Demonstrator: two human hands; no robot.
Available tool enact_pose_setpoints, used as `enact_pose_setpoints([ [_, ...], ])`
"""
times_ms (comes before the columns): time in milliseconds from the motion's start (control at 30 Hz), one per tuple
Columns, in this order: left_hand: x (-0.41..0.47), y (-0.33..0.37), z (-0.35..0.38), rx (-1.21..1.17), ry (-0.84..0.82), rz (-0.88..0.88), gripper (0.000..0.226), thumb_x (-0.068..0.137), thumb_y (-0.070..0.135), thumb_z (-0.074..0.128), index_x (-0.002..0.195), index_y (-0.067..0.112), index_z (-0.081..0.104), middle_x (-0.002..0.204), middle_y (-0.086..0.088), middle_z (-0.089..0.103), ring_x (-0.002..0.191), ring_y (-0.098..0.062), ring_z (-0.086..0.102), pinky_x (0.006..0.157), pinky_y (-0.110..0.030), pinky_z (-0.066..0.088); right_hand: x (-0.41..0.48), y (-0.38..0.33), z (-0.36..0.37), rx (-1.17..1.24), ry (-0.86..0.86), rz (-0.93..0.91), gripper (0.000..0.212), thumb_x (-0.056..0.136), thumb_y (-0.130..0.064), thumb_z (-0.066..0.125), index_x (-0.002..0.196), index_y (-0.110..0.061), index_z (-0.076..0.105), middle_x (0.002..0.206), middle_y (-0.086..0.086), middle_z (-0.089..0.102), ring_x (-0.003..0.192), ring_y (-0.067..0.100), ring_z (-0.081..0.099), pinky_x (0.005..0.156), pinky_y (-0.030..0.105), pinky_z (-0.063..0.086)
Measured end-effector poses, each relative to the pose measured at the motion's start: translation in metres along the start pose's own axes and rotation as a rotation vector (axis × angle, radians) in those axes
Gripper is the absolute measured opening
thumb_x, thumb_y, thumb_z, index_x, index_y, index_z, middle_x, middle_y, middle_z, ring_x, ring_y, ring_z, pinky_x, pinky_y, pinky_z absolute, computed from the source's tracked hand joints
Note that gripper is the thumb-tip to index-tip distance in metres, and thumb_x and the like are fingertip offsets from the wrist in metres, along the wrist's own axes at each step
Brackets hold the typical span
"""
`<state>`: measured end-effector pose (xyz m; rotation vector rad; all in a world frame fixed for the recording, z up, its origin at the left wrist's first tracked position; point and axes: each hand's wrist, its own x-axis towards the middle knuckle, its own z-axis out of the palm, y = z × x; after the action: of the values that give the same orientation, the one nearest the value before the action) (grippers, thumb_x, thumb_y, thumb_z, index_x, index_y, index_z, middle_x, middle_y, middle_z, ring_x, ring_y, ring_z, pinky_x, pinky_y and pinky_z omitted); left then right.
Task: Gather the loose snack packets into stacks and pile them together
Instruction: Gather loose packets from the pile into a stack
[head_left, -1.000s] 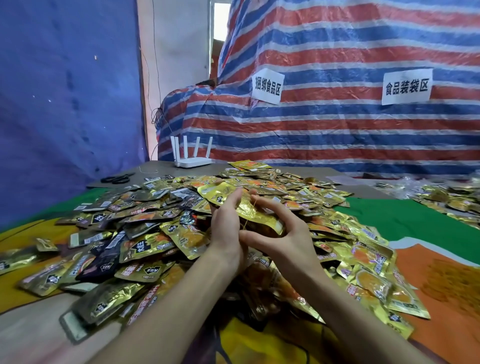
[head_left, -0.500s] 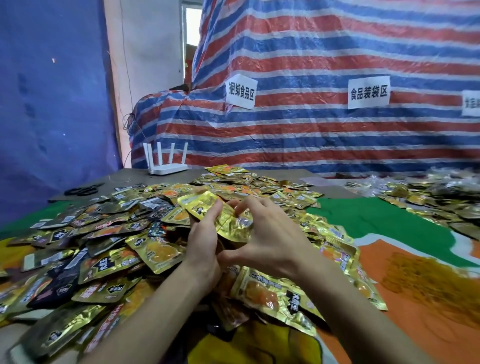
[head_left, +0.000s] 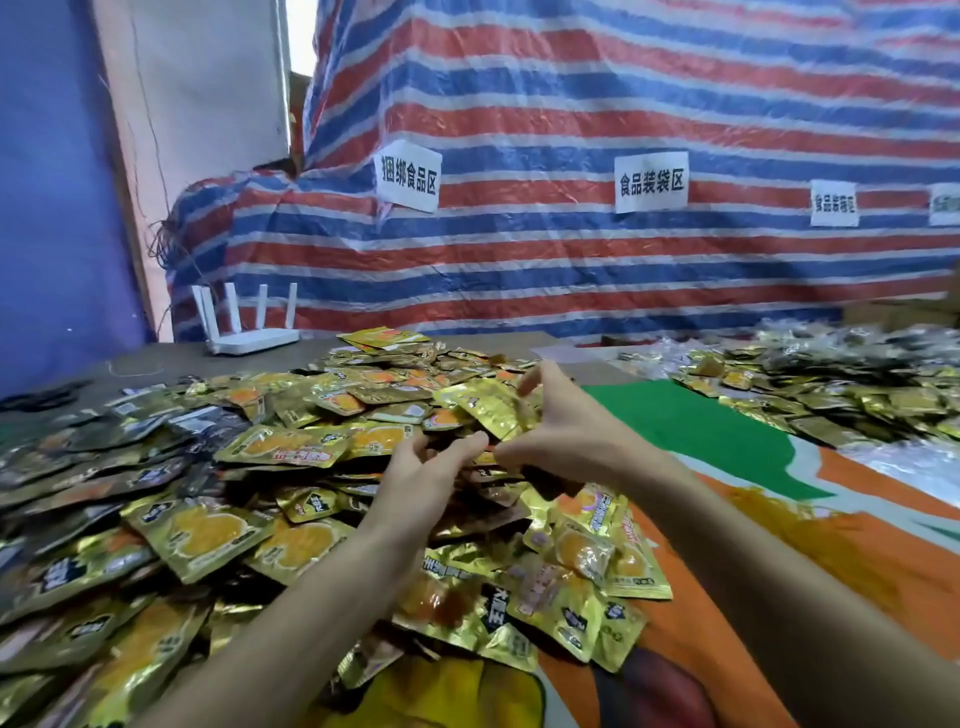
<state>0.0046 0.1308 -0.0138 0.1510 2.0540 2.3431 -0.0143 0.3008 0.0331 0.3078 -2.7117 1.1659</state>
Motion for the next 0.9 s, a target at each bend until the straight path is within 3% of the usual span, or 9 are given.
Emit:
enact_pose_setpoints([
  [67,-0.001,-0.007,-0.002,0.181,-0.031,0.120,0.052,0.088,0.039,0.072,0.131,0.018,0.052,0.127,-0.001,0.061,0.116,-0.017,0.060,0.098,-0.035,0.051,0.020,0.030,-0.028,-0.103,0.116,0.152,0.060,0.072,-0.026,0.082,0.116,-0.014,0.041,0.097,0.013,0.066,0.076,0.024,0.067,0.061,0.040,0.056],
  [133,-0.006,-0.013,-0.003,0.336,-0.046,0.256,0.029,0.090,0.036,0.070,0.116,0.029,0.060,0.116,0.012,0.064,0.105,-0.001,0.062,0.080,-0.018,0.050,0.039,0.065,-0.055,-0.241,0.246,0.283,0.053,0.075,-0.025,0.079,0.112,-0.009,0.045,0.094,0.012,0.066,0.079,0.023,0.066,0.059,0.038,0.056],
  [300,-0.014,-0.022,-0.006,0.693,-0.118,0.502,0.023,0.087,0.040,0.072,0.104,0.047,0.057,0.108,0.031,0.059,0.103,0.022,0.050,0.074,-0.003,0.043,0.064,0.139,-0.088,-0.344,0.404,0.427,0.026,0.078,-0.020,0.076,0.087,-0.014,0.052,0.082,0.007,0.065,0.071,0.019,0.062,0.057,0.030,0.049],
  [433,-0.012,-0.022,-0.009,0.899,-0.152,0.650,0.021,0.089,0.041,0.071,0.102,0.048,0.056,0.108,0.031,0.057,0.110,0.010,0.051,0.096,-0.024,0.042,0.075,0.174,-0.092,-0.444,0.370,0.529,0.037,0.085,-0.035,0.077,0.104,-0.009,0.059,0.104,0.013,0.067,0.100,0.032,0.062,0.091,0.044,0.053],
  [567,-0.011,-0.019,-0.011,0.946,-0.107,0.651,0.022,0.091,0.039,0.070,0.111,0.040,0.062,0.113,0.028,0.056,0.115,0.000,0.050,0.103,-0.034,0.040,0.076,0.185,-0.086,-0.641,0.215,0.708,0.048,0.095,-0.050,0.057,0.124,-0.011,0.057,0.140,0.021,0.054,0.135,0.042,0.043,0.118,0.060,0.025],
  [633,-0.011,-0.015,-0.015,0.971,-0.064,0.649,0.025,0.091,0.036,0.069,0.115,0.036,0.063,0.117,0.024,0.057,0.119,-0.007,0.050,0.105,-0.035,0.040,0.077,0.162,-0.082,-0.702,0.255,0.594,0.057,0.094,-0.052,0.058,0.134,-0.012,0.050,0.146,0.022,0.049,0.139,0.043,0.038,0.118,0.061,0.025],
  [733,-0.008,-0.004,-0.025,1.058,0.037,0.654,0.032,0.089,0.026,0.069,0.120,0.031,0.062,0.122,0.016,0.057,0.121,-0.009,0.048,0.111,-0.040,0.035,0.076,0.097,-0.068,-0.508,0.349,0.203,0.055,0.095,-0.047,0.062,0.138,-0.014,0.051,0.139,0.015,0.055,0.126,0.034,0.051,0.104,0.048,0.045],
  [800,-0.007,0.004,-0.035,1.141,0.092,0.601,0.040,0.088,0.021,0.068,0.126,0.030,0.059,0.129,0.011,0.055,0.124,-0.011,0.046,0.114,-0.042,0.033,0.065,0.052,-0.048,-0.221,0.191,-0.044,0.045,0.095,-0.036,0.067,0.132,-0.015,0.057,0.131,0.008,0.062,0.112,0.022,0.061,0.084,0.030,0.052],
  [900,-0.005,0.014,-0.055,1.244,0.147,0.504,0.049,0.086,0.023,0.067,0.134,0.030,0.053,0.136,0.009,0.051,0.125,-0.015,0.044,0.112,-0.041,0.033,0.042,0.010,-0.015,-0.278,-0.145,-0.199,0.052,0.088,-0.022,0.071,0.137,-0.021,0.054,0.139,0.001,0.055,0.121,0.017,0.055,0.093,0.029,0.048],
])
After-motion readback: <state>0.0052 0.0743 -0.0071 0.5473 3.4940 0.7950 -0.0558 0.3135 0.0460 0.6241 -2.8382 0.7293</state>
